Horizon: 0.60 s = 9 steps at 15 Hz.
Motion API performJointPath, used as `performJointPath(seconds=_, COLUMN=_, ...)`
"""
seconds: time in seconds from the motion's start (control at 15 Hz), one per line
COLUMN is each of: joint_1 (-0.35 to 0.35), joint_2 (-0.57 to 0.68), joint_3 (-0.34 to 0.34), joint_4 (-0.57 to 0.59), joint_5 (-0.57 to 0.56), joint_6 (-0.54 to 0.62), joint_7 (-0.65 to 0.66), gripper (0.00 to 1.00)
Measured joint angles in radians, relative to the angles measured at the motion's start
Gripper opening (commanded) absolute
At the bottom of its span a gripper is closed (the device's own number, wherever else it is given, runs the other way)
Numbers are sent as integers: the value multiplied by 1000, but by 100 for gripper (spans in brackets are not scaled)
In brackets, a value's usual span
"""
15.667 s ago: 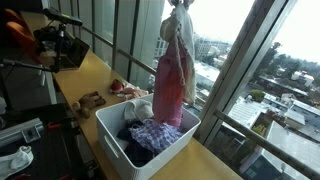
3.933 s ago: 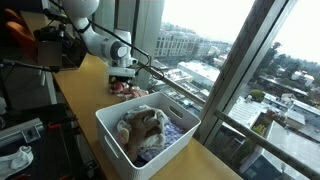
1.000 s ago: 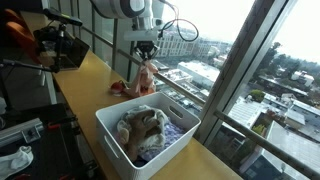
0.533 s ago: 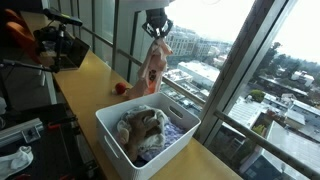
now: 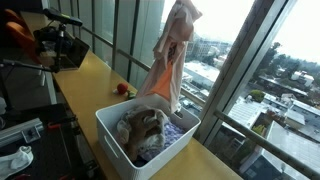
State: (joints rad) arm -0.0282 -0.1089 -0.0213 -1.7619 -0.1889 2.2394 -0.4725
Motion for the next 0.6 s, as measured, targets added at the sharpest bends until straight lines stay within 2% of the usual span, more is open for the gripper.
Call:
performJointPath(seconds=0.33, joint_1=-6, joint_2=-9, joint_3=-40, joint_4=57, joint_5=0, joint_6=-26, joint_7=0, gripper=3)
performJointPath(seconds=0.6, joint_1=-9, joint_2=0, joint_3=-56, joint_4=58, joint_5=0, joint_6=-27, joint_7=0, gripper=3)
